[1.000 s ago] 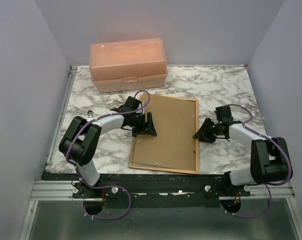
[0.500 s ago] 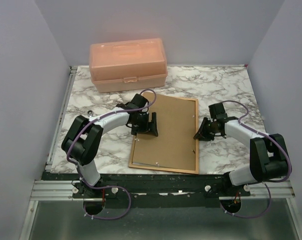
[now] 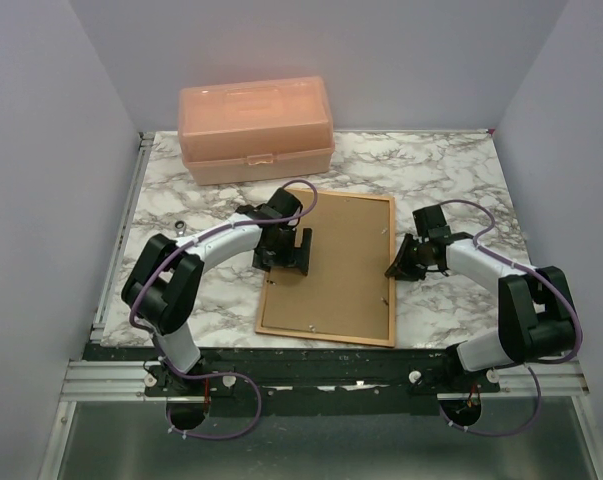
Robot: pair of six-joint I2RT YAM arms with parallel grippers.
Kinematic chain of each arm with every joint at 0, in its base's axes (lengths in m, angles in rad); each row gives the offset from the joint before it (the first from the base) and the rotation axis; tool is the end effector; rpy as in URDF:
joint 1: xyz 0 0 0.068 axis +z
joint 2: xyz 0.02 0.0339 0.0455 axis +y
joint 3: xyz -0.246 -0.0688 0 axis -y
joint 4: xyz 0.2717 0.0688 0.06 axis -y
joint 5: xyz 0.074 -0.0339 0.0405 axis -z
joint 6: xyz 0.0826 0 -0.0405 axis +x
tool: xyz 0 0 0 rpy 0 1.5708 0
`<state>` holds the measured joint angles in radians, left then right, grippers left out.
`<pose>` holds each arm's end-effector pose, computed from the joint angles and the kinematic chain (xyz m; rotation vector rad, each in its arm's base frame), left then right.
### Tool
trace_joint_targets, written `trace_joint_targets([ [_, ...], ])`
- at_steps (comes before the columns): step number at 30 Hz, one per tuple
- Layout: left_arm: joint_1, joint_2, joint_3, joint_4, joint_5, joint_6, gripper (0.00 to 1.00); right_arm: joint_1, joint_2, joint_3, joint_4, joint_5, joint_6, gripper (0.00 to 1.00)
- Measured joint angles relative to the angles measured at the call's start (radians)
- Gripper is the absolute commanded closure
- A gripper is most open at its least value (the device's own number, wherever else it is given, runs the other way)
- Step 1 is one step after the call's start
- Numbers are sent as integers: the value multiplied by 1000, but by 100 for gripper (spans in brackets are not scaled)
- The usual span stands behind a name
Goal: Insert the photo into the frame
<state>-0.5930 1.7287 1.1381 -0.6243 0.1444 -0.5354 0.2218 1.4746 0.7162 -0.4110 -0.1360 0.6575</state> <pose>0.3019 -0.2178 0.1090 0.1205 2.8807 -0.4535 0.2861 0.0760 0.0716 0.5685 2.7483 0.4159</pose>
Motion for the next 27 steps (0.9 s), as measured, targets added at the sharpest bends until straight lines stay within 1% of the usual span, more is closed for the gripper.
trace_joint_targets([
  [3,-8,-15,1,-15,-41,-2,2,2,0,0,9,3,2,96],
  [8,-10,-60,2,-74,-160,-2,1,6,3,0,19,4,4,94],
  [13,-6,-114,2,-104,-244,-2,2,6,2,0,20,4,4,93],
  [20,-6,-124,-16,-98,-264,6,3,6,-21,-6,25,1,-2,87],
  [21,-6,-124,-28,-90,-261,8,3,7,-25,-8,27,0,-3,80],
  [24,2,-124,-71,-64,-233,8,3,8,-33,-12,28,-1,-5,55],
  [27,22,-132,-130,-31,-176,7,3,8,-39,-12,24,-3,0,36],
])
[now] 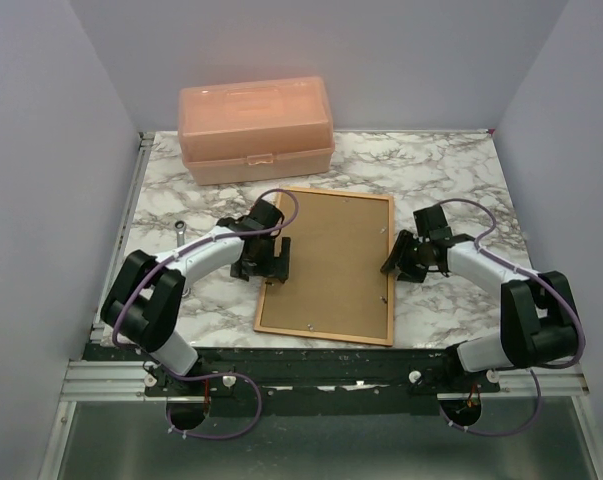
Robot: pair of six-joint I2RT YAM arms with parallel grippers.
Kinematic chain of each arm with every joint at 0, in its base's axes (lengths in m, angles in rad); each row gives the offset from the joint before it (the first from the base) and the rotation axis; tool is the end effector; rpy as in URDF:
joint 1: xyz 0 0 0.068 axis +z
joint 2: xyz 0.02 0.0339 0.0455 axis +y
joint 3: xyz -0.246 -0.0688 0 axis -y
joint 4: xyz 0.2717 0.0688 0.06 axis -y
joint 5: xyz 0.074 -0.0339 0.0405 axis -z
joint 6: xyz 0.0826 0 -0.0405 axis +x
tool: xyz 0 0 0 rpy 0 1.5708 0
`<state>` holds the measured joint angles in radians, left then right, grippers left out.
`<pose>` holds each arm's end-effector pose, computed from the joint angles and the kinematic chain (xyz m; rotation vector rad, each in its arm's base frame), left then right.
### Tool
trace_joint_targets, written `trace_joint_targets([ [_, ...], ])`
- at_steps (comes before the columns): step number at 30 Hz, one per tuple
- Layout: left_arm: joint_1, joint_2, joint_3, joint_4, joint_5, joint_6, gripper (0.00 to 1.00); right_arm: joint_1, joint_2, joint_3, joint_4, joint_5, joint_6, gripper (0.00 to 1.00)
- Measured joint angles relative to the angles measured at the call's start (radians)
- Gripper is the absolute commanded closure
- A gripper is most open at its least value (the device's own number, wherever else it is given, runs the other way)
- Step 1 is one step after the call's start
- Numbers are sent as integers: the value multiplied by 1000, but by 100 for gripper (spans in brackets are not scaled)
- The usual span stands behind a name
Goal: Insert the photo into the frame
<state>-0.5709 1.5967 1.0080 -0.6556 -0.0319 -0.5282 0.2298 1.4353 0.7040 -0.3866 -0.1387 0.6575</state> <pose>0.2840 -0.1793 0.1102 0.0532 2.8390 -0.2057 0.2868 0.0788 0.0804 0.5420 2.7036 0.4456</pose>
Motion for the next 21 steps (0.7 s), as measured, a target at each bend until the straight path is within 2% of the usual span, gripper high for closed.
trace_joint_targets([
  [6,108,-117,-140,75,162,-1,4,0,-60,15,-51,-1,-16,8],
  [8,153,-161,-184,114,227,-3,5,0,-98,35,-79,-1,-26,4],
  [14,261,-214,-264,200,399,-23,11,0,-171,109,-115,-3,-39,3],
  [16,261,-212,-264,216,432,-27,16,0,-170,116,-119,-6,-39,3],
  [19,261,-204,-268,254,462,-32,29,0,-170,116,-139,-16,-38,3],
  [21,261,-188,-280,282,475,-40,33,4,-170,118,-146,-26,-38,3],
])
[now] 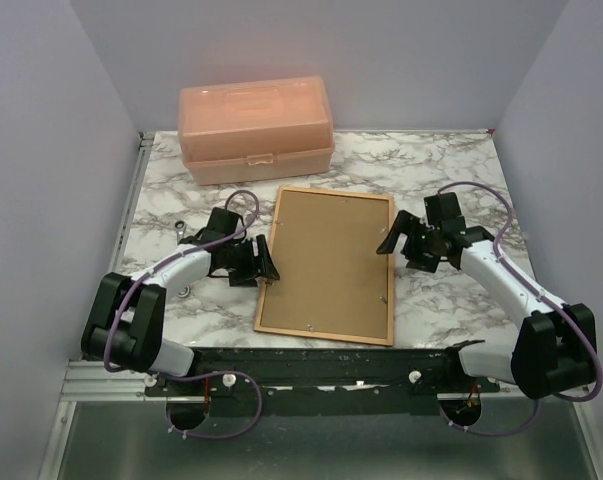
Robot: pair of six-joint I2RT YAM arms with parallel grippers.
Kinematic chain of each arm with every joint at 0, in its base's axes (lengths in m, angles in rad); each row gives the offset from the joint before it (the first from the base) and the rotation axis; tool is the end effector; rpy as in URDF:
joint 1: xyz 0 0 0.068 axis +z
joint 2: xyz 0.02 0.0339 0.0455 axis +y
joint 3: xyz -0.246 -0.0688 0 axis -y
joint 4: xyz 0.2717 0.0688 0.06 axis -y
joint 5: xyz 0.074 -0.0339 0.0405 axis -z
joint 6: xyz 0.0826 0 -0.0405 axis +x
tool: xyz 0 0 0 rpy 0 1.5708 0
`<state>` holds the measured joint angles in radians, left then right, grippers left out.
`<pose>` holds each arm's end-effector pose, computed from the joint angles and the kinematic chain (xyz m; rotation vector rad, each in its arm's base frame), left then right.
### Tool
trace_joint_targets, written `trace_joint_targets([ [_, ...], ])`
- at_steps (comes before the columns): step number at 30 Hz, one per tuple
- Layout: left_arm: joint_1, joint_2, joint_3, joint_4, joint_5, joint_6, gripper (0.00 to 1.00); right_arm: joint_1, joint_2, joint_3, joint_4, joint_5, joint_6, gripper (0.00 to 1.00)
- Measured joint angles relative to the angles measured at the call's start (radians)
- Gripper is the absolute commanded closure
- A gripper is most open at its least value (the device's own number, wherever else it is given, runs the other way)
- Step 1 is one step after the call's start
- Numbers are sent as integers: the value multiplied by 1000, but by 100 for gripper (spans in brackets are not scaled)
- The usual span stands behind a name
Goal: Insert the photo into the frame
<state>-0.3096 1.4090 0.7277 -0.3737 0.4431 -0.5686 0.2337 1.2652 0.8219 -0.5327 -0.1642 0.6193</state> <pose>0.2773 -0.1259 0.1025 -0.1919 2.7313 -0.8637 0.2929 0.0836 0.1570 0.4366 2.5810 0.5278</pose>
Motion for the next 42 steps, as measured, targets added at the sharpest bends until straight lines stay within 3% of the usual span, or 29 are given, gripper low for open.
trace_joint_targets([
  [10,0,49,-64,107,65,-56,51,126,0,9,-19,-35,13,6],
  [14,-23,52,-83,140,77,-70,53,214,3,10,-11,-37,34,10],
  [15,-29,52,-90,148,82,-73,50,233,8,10,-8,-37,39,11],
  [18,-36,47,-99,156,91,-88,26,291,38,22,2,-39,53,15],
  [19,-37,43,-100,158,96,-88,23,309,51,28,5,-40,57,16],
  [26,-55,-51,-104,53,48,-81,20,454,109,77,5,-47,82,19],
  [33,-108,-158,-134,-56,-14,-72,27,623,146,99,-26,-54,137,26],
  [42,-141,-114,-155,-47,-9,-90,44,763,249,132,-79,0,193,26],
])
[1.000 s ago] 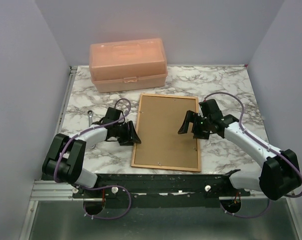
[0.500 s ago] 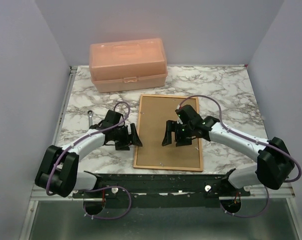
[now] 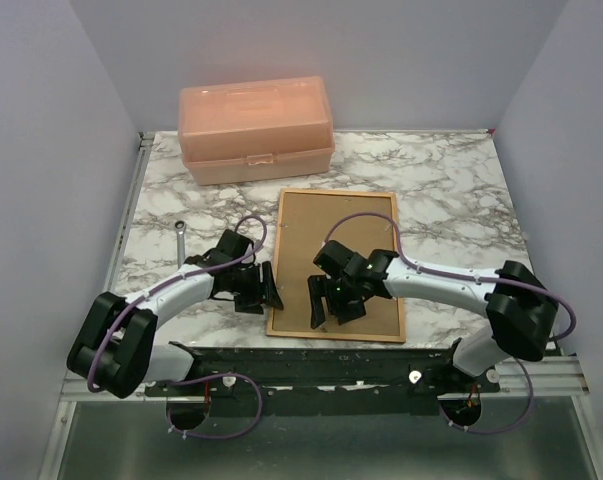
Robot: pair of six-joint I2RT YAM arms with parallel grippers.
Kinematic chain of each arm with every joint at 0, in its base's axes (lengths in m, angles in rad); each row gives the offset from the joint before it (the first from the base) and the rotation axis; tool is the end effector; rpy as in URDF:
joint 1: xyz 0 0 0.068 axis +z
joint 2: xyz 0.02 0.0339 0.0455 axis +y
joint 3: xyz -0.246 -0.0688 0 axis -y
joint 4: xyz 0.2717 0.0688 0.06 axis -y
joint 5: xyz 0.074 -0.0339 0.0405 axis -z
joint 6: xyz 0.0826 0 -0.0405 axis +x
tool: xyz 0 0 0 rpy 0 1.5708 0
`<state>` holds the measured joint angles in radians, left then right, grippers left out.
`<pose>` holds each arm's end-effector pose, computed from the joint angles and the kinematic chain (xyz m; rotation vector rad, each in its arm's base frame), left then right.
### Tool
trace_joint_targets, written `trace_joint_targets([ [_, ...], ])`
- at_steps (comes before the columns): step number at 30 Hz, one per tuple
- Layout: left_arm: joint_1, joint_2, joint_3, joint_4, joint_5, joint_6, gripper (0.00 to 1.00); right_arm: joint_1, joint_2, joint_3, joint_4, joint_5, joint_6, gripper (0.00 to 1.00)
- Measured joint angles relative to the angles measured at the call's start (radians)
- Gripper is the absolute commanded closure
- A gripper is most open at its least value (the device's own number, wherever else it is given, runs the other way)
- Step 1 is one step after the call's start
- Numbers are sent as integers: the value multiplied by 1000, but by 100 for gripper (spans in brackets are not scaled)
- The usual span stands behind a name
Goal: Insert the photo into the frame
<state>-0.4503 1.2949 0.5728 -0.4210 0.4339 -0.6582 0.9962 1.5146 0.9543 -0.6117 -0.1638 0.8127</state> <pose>0.2174 -0.1437 0.0801 -0.1617 2.8779 -0.8687 0.1673 0.2832 0.1223 -0.3200 2.9419 0.6202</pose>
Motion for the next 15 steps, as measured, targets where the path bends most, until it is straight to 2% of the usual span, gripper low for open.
trace_joint_targets([
  [5,-6,29,0,22,13,-5,54,59,92,87,-58,96,0,29],
  [11,-10,57,9,27,20,-5,55,100,163,161,-143,237,8,37],
  [15,-13,74,21,21,23,-4,55,104,195,188,-204,320,26,37],
])
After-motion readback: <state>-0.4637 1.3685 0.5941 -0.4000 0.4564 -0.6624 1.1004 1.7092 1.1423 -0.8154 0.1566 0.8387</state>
